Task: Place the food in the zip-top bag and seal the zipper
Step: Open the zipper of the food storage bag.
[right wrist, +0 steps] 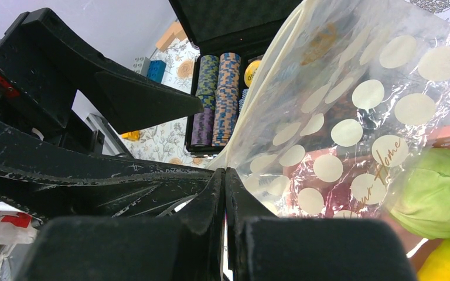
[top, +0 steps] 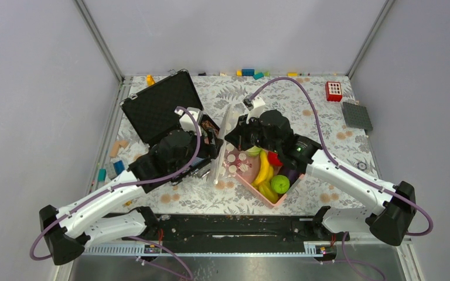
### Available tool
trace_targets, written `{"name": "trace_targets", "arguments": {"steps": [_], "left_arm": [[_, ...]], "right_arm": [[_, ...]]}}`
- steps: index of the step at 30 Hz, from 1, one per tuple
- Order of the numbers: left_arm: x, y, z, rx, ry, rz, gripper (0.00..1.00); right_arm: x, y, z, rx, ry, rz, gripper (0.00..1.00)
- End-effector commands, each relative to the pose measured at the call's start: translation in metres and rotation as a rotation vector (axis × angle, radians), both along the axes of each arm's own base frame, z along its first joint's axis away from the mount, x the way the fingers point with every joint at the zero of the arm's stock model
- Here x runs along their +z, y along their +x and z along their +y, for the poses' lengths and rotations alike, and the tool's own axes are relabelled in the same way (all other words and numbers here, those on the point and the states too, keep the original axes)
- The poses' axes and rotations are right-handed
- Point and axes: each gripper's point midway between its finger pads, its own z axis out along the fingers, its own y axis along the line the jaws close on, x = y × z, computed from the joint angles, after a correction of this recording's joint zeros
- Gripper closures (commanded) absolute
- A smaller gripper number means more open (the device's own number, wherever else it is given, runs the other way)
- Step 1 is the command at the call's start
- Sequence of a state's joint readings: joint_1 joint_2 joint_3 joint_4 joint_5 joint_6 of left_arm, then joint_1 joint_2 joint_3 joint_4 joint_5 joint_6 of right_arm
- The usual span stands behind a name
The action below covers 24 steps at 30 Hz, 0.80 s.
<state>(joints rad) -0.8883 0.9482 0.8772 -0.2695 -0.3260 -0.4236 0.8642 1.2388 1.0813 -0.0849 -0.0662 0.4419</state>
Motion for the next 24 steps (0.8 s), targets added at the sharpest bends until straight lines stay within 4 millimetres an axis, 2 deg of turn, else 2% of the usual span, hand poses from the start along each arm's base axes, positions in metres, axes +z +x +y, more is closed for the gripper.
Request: {"name": "trace_targets", "arguments": {"steps": [1, 10, 14, 17, 19, 22, 24], "left_arm": [[0.024, 0.005, -0.002, 0.021, -0.072, -0.047, 0.30], [0.017, 0.012, -0.005, 0.042, -0.037, -0.026, 0.44], [0.015, 0.013, -0.009, 0.026, -0.021, -0.025, 0.60], [0.014, 0.013, -0.012, 0.009, -0.013, -0.022, 0.79], [0.014, 0.012, -0.013, 0.002, -0.016, -0.021, 0.98], [0.016, 0.009, -0.017, -0.025, -0.033, -0.022, 1.00], [0.019, 0.003, -0.022, -0.063, -0.057, -0.027, 1.00]], "right_arm": [[0.021, -0.003, 0.001, 0.018, 0.040, -0.030, 1.00], [0.019, -0.002, -0.002, 0.005, 0.021, -0.033, 1.00], [0.018, -0.001, -0.004, -0.006, 0.016, -0.034, 1.00], [0.016, 0.001, -0.004, -0.017, 0.014, -0.033, 1.00], [0.016, 0.004, -0.005, -0.039, 0.023, -0.032, 1.00], [0.015, 0.008, -0.004, -0.068, 0.049, -0.021, 0.99], [0.017, 0.010, -0.001, -0.073, 0.062, -0.012, 0.77]]}}
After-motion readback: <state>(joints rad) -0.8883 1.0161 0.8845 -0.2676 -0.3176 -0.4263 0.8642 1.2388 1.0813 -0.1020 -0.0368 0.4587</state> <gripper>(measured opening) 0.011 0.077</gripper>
